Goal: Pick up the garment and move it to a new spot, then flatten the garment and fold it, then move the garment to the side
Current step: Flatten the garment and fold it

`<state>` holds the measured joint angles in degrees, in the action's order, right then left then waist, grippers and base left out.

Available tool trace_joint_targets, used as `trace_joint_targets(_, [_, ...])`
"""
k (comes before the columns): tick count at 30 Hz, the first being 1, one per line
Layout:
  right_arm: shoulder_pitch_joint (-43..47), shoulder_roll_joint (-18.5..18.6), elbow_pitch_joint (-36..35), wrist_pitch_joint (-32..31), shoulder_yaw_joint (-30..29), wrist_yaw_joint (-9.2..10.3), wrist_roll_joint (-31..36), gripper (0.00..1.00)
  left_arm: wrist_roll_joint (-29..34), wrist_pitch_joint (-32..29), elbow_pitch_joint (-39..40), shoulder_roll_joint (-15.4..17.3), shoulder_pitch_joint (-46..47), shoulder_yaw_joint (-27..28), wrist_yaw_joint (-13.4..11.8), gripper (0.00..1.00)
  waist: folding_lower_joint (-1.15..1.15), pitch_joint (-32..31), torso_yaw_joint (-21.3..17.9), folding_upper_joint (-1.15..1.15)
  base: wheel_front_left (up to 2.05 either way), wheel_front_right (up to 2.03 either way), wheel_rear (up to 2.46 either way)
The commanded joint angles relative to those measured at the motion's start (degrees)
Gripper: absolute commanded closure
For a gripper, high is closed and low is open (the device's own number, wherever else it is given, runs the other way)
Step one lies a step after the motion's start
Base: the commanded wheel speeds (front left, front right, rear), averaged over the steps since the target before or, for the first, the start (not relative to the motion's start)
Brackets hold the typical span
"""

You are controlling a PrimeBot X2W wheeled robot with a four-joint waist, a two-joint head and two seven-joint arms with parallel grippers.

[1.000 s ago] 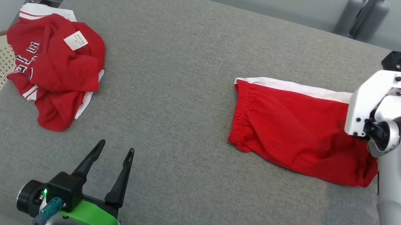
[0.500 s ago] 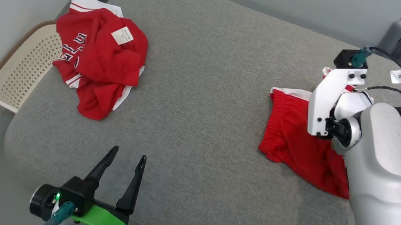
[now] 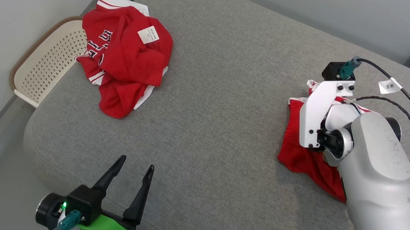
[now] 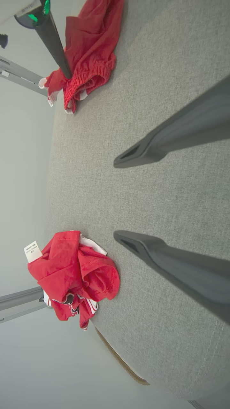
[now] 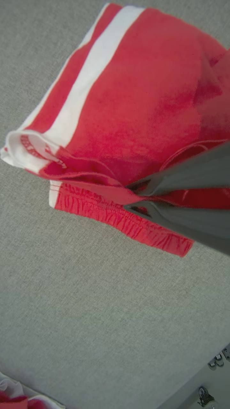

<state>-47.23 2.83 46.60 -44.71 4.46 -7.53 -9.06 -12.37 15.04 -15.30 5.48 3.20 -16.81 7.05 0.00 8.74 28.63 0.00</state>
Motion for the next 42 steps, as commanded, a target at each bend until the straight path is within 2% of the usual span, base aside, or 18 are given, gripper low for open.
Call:
trace_joint_targets(1, [0.3,0.1,0.6,0.7,-0.2,0.08,0.2,1.00,0.5,0.2,-0.2,-0.2,-0.4,-0.2,0.1,0.00,0.00,-0.1,0.2,0.00,0.00,0.00,0.00])
trace_joint_targets(2, [0.3,0.1,0.9,1.4,-0.5,0.08,0.8,0.32,0.6,0.2,-0.3,-0.1,-0.4,-0.3,0.1,0.00,0.00,-0.2,0.3,0.00,0.00,0.00,0.00])
trace_joint_targets(3, [0.2,0.1,1.2,2.4,-1.4,0.08,1.5,0.00,0.7,0.2,-0.5,-0.1,-0.3,-0.5,0.1,0.00,0.00,-0.2,0.4,0.00,0.00,0.00,0.00])
trace_joint_targets(8, [-0.9,0.1,2.0,6.2,-1.5,0.08,-1.3,0.00,0.7,0.2,-0.8,0.0,-0.5,-0.4,0.2,0.00,0.00,-1.0,0.0,0.00,0.00,0.00,0.00])
trace_joint_targets(15, [-1.2,0.2,-0.1,13.2,-3.7,0.08,1.8,0.00,0.6,0.2,-0.5,0.6,-1.2,0.5,0.1,0.00,0.00,-2.6,-1.8,0.00,0.00,0.00,0.00])
trace_joint_targets(23, [4.9,4.1,-4.0,17.4,-4.3,0.08,5.8,0.00,0.8,0.2,0.0,0.7,-1.6,0.8,0.0,0.00,0.00,-3.9,-4.1,0.00,0.00,0.00,0.00])
trace_joint_targets(24, [6.0,4.3,-4.5,18.1,-4.6,0.08,6.1,0.20,0.8,0.2,0.0,0.7,-1.5,0.9,0.0,0.00,0.00,-3.8,-4.3,0.00,0.00,0.00,0.00])
trace_joint_targets(25, [7.3,4.5,-5.0,18.8,-4.7,0.08,6.3,0.62,0.9,0.2,0.1,0.7,-1.3,0.9,0.0,0.00,0.00,-3.7,-4.4,0.00,0.00,0.00,0.00])
trace_joint_targets(26, [8.3,4.4,-5.4,19.4,-4.8,0.07,6.3,0.73,0.9,0.2,0.1,0.8,-1.1,0.9,0.0,0.00,0.00,-3.7,-4.5,0.00,0.00,0.00,0.00])
trace_joint_targets(27, [9.2,4.2,-6.1,20.3,-4.9,0.08,6.3,1.00,0.9,0.2,0.2,0.8,-1.0,1.0,0.0,0.00,0.00,-3.5,-4.6,0.00,0.00,0.00,0.00])
trace_joint_targets(34, [14.4,2.3,-9.4,25.8,-3.8,0.08,5.9,1.00,1.1,0.2,1.2,0.4,-0.3,1.7,-0.5,0.00,0.00,-2.4,-4.7,0.00,0.00,0.00,0.00])
trace_joint_targets(42, [18.5,0.5,-9.8,26.3,0.6,0.08,5.2,1.00,1.4,0.2,1.5,-0.2,-0.5,1.8,-0.2,0.00,0.00,-2.0,-3.5,0.00,0.00,0.00,0.00])
